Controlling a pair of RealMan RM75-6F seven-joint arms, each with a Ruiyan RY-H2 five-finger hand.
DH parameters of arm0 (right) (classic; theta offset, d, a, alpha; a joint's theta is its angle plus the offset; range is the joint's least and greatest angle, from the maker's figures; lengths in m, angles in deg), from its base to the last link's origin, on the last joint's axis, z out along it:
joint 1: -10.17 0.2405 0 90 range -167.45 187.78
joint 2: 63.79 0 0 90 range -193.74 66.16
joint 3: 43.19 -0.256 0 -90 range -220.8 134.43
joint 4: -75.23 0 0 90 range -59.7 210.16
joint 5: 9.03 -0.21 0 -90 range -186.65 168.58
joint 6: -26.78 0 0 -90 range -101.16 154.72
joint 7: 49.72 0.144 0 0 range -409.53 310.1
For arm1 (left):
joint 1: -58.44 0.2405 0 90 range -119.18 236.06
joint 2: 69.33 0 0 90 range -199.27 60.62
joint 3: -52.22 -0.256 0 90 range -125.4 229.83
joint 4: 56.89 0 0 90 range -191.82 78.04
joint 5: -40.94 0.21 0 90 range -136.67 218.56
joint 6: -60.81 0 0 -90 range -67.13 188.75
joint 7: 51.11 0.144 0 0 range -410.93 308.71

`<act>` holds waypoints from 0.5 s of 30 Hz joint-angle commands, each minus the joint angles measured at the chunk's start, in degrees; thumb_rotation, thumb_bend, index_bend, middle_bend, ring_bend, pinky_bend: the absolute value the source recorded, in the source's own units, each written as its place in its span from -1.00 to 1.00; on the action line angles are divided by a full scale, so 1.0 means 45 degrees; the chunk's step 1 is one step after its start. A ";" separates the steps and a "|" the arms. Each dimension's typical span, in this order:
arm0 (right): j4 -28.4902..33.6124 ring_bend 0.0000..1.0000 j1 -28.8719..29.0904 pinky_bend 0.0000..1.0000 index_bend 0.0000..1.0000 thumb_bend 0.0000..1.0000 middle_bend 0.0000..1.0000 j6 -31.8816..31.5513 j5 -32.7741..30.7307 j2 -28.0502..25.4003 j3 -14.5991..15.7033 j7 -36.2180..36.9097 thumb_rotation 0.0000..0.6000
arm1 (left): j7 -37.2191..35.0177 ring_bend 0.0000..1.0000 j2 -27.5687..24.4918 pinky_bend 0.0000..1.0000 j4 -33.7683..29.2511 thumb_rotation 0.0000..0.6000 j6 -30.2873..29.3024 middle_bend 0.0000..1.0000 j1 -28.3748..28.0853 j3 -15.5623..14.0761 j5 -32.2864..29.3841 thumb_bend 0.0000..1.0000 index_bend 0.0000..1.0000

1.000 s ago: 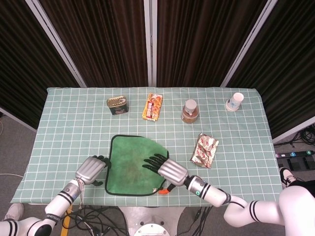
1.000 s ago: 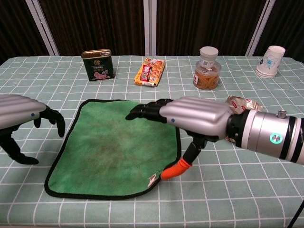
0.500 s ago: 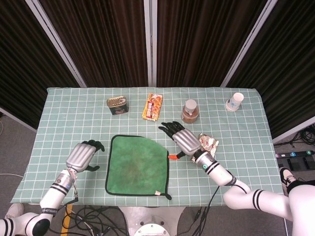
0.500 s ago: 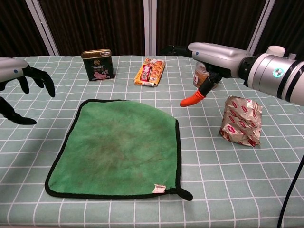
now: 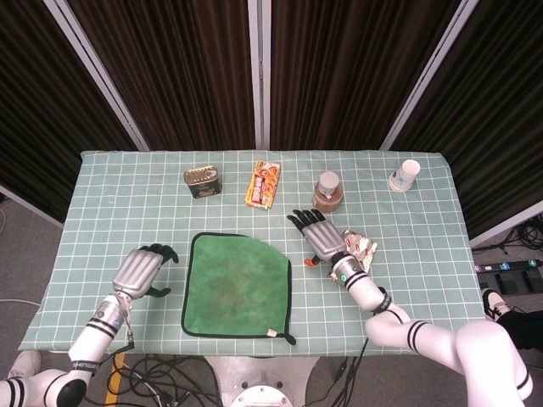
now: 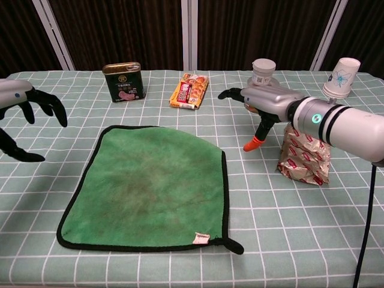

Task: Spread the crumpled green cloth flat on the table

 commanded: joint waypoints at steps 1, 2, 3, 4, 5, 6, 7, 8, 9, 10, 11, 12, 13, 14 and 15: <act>-0.0639 -1.00 0.0342 -1.00 -0.90 -1.00 -1.00 0.0144 -0.0137 0.0592 -0.0391 0.0069 1.00 | -0.0065 -0.51 -0.0007 -0.31 0.0007 1.00 -0.0049 -0.37 0.0048 0.0014 -0.0006 -0.94 -0.30; -0.0823 -1.00 0.0436 -1.00 -0.90 -1.00 -1.00 0.0118 -0.0129 0.0720 -0.0486 0.0046 1.00 | -0.0087 -0.51 -0.0012 -0.31 0.0016 1.00 -0.0066 -0.37 0.0067 0.0014 -0.0005 -0.94 -0.30; -0.1033 -1.00 0.0535 -1.00 -0.90 -1.00 -1.00 0.0100 -0.0118 0.0865 -0.0567 0.0003 1.00 | -0.0103 -0.51 -0.0019 -0.31 0.0030 1.00 -0.0071 -0.37 0.0078 0.0019 -0.0011 -0.94 -0.30; -0.1359 -1.00 0.0679 -1.00 -0.90 -1.00 -1.00 0.0118 -0.0120 0.1094 -0.0655 -0.0086 1.00 | -0.0133 -0.51 -0.0029 -0.31 0.0039 1.00 -0.0071 -0.37 0.0089 0.0030 -0.0023 -0.93 -0.30; -0.1624 -1.00 0.0798 -1.00 -0.90 -1.00 -1.00 0.0167 -0.0126 0.1281 -0.0707 -0.0166 1.00 | -0.0157 -0.51 -0.0038 -0.31 0.0042 1.00 -0.0065 -0.37 0.0092 0.0043 -0.0033 -0.93 -0.30; -0.1899 -1.00 0.0923 -1.00 -0.90 -1.00 -1.00 0.0227 -0.0132 0.1479 -0.0757 -0.0238 1.00 | -0.0183 -0.51 -0.0049 -0.31 0.0044 1.00 -0.0061 -0.37 0.0093 0.0061 -0.0039 -0.94 -0.30; -0.2283 -1.00 0.1091 -1.00 -0.90 -1.00 -1.00 0.0306 -0.0151 0.1759 -0.0832 -0.0330 1.00 | -0.0220 -0.51 -0.0062 -0.31 0.0033 1.00 -0.0083 -0.37 0.0114 0.0067 -0.0030 -0.94 -0.30; -0.2568 -1.00 0.1215 -1.00 -0.90 -1.00 -1.00 0.0357 -0.0155 0.1977 -0.0880 -0.0387 1.00 | -0.0242 -0.51 -0.0076 -0.31 0.0026 1.00 -0.0110 -0.37 0.0135 0.0066 -0.0015 -0.94 -0.30; -0.2862 -1.00 0.1341 -1.00 -0.90 -1.00 -1.00 0.0413 -0.0166 0.2191 -0.0939 -0.0433 1.00 | -0.0266 -0.51 -0.0091 -0.31 0.0021 1.00 -0.0135 -0.37 0.0157 0.0067 -0.0002 -0.94 -0.30; -0.3256 -1.00 0.1508 -1.00 -0.90 -1.00 -1.00 0.0492 -0.0181 0.2479 -0.1015 -0.0479 1.00 | -0.0306 -0.51 -0.0104 -0.31 0.0030 1.00 -0.0164 -0.37 0.0182 0.0080 -0.0004 -0.94 -0.30; -0.3527 -1.00 0.1630 -1.00 -0.90 -1.00 -1.00 0.0567 -0.0187 0.2681 -0.1070 -0.0473 1.00 | -0.0334 -0.51 -0.0114 -0.31 0.0043 1.00 -0.0174 -0.37 0.0199 0.0082 -0.0006 -0.94 -0.30; -0.3774 -1.00 0.1746 -1.00 -0.89 -1.00 -1.00 0.0645 -0.0196 0.2869 -0.1127 -0.0447 1.00 | -0.0368 -0.51 -0.0131 -0.31 0.0051 1.00 -0.0167 -0.37 0.0215 0.0080 -0.0018 -0.94 -0.30; -0.4082 -1.00 0.1891 -1.00 -0.89 -1.00 -1.00 0.0728 -0.0174 0.3102 -0.1179 -0.0407 1.00 | -0.0412 -0.51 -0.0144 -0.31 0.0068 1.00 -0.0161 -0.37 0.0233 0.0088 -0.0044 -0.94 -0.30; -0.4308 -1.00 0.1994 -1.00 -0.89 -1.00 -1.00 0.0783 -0.0150 0.3264 -0.1208 -0.0385 1.00 | -0.0435 -0.51 -0.0152 -0.31 0.0084 1.00 -0.0161 -0.37 0.0247 0.0086 -0.0050 -0.94 -0.30; -0.4527 -1.00 0.2090 -1.00 -0.89 -1.00 -1.00 0.0843 -0.0122 0.3421 -0.1223 -0.0374 1.00 | -0.0456 -0.51 -0.0161 -0.31 0.0098 1.00 -0.0161 -0.37 0.0262 0.0085 -0.0057 -0.93 -0.30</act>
